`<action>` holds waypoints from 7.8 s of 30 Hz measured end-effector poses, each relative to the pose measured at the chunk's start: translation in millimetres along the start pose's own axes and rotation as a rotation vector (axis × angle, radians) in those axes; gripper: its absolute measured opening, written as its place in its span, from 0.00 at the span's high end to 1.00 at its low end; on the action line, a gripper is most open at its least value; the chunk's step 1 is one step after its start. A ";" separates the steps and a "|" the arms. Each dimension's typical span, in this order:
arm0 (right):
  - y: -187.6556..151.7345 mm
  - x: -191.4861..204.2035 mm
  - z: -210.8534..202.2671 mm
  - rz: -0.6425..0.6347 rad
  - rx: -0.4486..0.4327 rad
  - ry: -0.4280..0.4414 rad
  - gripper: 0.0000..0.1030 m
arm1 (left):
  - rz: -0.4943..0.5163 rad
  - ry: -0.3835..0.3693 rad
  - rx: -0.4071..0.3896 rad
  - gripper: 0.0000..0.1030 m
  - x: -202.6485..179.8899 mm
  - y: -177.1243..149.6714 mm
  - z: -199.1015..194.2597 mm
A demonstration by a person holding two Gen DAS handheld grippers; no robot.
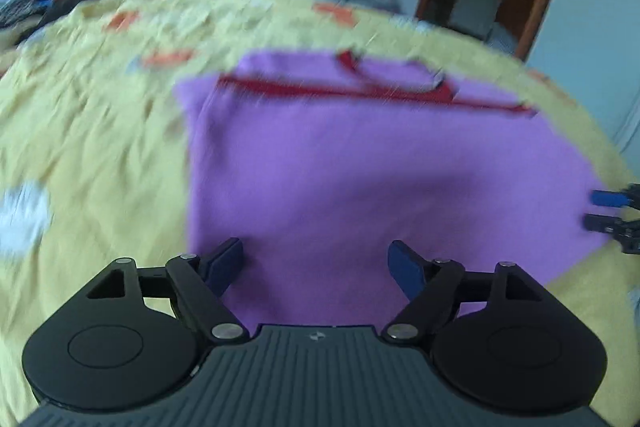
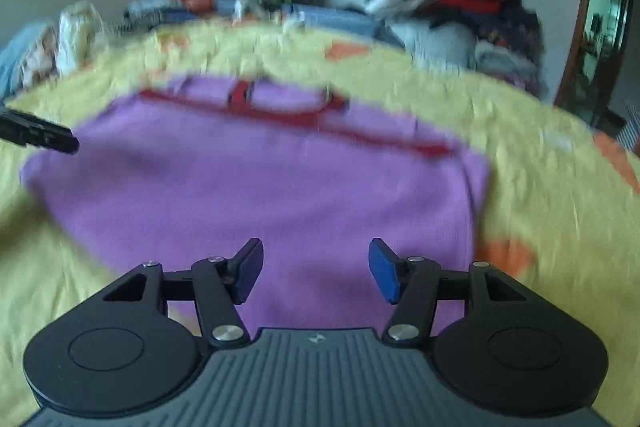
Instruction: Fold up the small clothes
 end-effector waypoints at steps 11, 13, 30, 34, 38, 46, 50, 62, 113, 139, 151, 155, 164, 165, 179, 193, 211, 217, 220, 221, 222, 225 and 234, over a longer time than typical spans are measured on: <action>44.0 -32.2 -15.2 0.149 -0.126 0.006 0.17 | -0.032 0.017 -0.005 0.15 2.9 65.8 14.1; 79.1 -32.8 9.1 0.138 -0.145 -0.021 0.17 | -0.053 0.037 0.002 0.15 4.2 91.4 34.7; 112.0 -95.9 119.1 0.343 0.000 -0.137 0.00 | -0.067 0.172 -0.045 0.00 26.4 127.5 99.8; 113.4 -93.1 103.4 0.342 -0.032 -0.199 0.00 | -0.051 0.185 -0.040 0.00 22.9 127.1 100.5; 123.6 -33.6 70.3 0.199 -0.134 -0.098 0.00 | -0.050 0.183 -0.044 0.00 22.1 126.4 100.5; 107.5 -29.7 105.1 0.189 -0.006 -0.054 0.00 | -0.049 0.184 -0.047 0.00 21.9 125.9 100.0; 102.5 -63.8 99.8 0.302 0.018 -0.104 0.00 | -0.048 0.179 -0.050 0.00 23.2 126.4 99.5; 100.4 19.3 80.6 0.227 -0.018 -0.078 0.00 | 0.001 0.122 -0.055 0.00 -9.6 113.0 58.9; 102.7 -29.3 68.2 0.181 0.015 -0.079 0.00 | -0.071 0.146 -0.008 0.00 13.7 109.2 55.0; 66.2 -47.4 62.9 0.290 -0.055 -0.042 0.00 | 0.042 0.114 -0.044 0.00 3.2 84.3 69.9; 93.1 -41.9 62.3 0.229 -0.088 -0.074 0.00 | 0.049 0.141 -0.048 0.00 0.2 100.6 56.1; 122.7 -30.7 99.6 0.172 -0.047 -0.055 0.00 | 0.010 0.174 -0.020 0.00 4.7 120.8 87.0; 114.2 -90.9 110.8 0.403 -0.021 -0.149 0.00 | -0.034 0.192 -0.036 0.00 13.1 129.4 101.6; 113.9 -83.9 100.4 0.394 -0.048 -0.162 0.00 | -0.033 0.193 -0.038 0.00 12.7 129.4 101.6; 69.5 10.7 66.7 0.258 0.024 -0.096 0.00 | -0.028 0.179 -0.046 0.00 13.1 129.1 100.4; 63.8 132.6 19.0 0.202 -0.066 0.094 0.00 | -0.152 -0.181 -0.006 0.00 87.5 104.6 61.5; 63.7 279.1 -7.1 -0.342 -0.216 0.046 0.00 | -0.150 -0.699 0.188 0.02 120.9 163.1 103.4; 82.4 292.5 -3.7 -0.402 -0.178 0.073 0.00 | -0.074 -0.648 0.260 0.85 109.4 169.8 123.2; 85.2 306.1 2.8 -0.455 -0.186 0.000 0.00 | -0.076 -0.668 0.279 0.89 109.9 165.5 129.7; 84.8 312.0 4.0 -0.476 -0.195 -0.014 0.00 | -0.080 -0.669 0.275 0.90 110.6 165.4 129.8; 84.2 317.7 6.1 -0.502 -0.206 -0.033 0.00 | -0.091 -0.677 0.270 0.90 111.8 165.2 129.4; 76.6 340.0 14.5 -0.637 -0.242 -0.173 0.00 | -0.114 -0.678 0.255 0.90 114.6 166.2 124.4; 54.9 384.1 28.6 -0.911 -0.293 -0.234 0.05 | -0.140 -0.616 0.270 0.90 109.4 172.7 113.7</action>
Point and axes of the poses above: each gripper's, at about its wrist camera, not at the fingertips, and z roughly the way its jaws point, x to its left, y to its top, the point moved 6 cm from there along z, roughly the way its jaws point, and after that the axes turned 10 degrees about x, right-handed, at the moved point
